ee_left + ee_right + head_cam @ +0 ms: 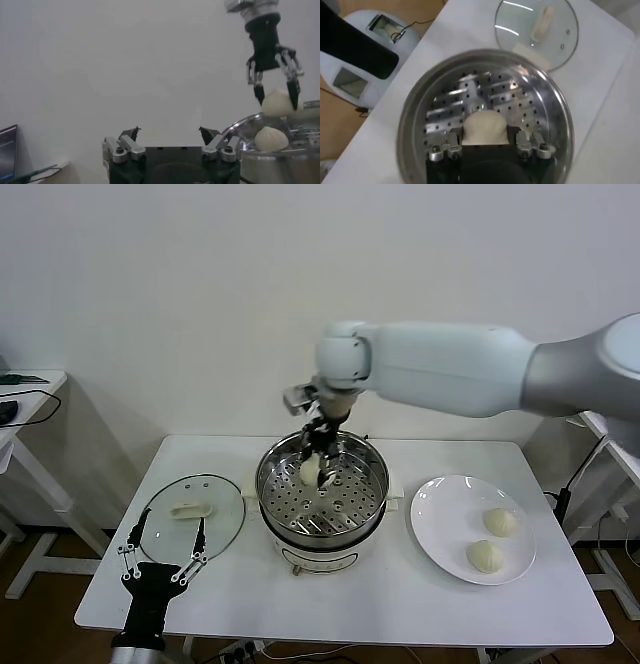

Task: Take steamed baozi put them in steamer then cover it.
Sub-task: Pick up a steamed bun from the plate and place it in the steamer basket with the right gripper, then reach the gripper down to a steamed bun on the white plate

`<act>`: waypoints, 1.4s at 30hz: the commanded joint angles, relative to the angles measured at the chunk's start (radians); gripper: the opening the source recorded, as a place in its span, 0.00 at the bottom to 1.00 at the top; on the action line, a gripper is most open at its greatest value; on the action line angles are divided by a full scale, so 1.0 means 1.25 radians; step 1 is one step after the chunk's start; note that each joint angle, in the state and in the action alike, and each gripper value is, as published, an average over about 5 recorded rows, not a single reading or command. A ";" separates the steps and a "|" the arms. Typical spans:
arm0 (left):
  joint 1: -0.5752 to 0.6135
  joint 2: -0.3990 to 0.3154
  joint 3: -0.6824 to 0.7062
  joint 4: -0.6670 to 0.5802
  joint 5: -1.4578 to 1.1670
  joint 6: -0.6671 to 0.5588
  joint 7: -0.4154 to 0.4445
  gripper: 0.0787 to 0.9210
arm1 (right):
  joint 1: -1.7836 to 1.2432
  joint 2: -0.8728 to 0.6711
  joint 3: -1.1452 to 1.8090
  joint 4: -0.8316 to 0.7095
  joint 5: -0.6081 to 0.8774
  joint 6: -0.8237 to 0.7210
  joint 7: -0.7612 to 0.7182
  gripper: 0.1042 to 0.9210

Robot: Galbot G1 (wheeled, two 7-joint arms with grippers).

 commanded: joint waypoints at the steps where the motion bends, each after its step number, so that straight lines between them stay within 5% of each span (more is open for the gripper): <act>1: 0.000 -0.001 -0.002 -0.002 -0.001 -0.001 0.000 0.88 | -0.052 0.069 -0.018 -0.024 0.020 -0.030 0.062 0.59; 16: 0.003 0.000 -0.010 -0.001 -0.004 -0.006 -0.002 0.88 | -0.098 0.088 -0.016 -0.064 -0.015 -0.031 0.075 0.61; 23: 0.004 -0.001 -0.013 -0.002 -0.006 -0.005 -0.002 0.88 | -0.089 0.050 0.016 -0.036 -0.034 -0.028 0.069 0.81; 34: 0.004 0.000 -0.005 -0.005 -0.003 -0.003 -0.002 0.88 | 0.023 -0.272 0.171 0.115 -0.145 0.048 -0.075 0.88; 42: 0.011 0.001 0.014 -0.007 0.008 0.000 -0.002 0.88 | 0.020 -0.535 0.201 0.091 -0.291 0.218 -0.272 0.88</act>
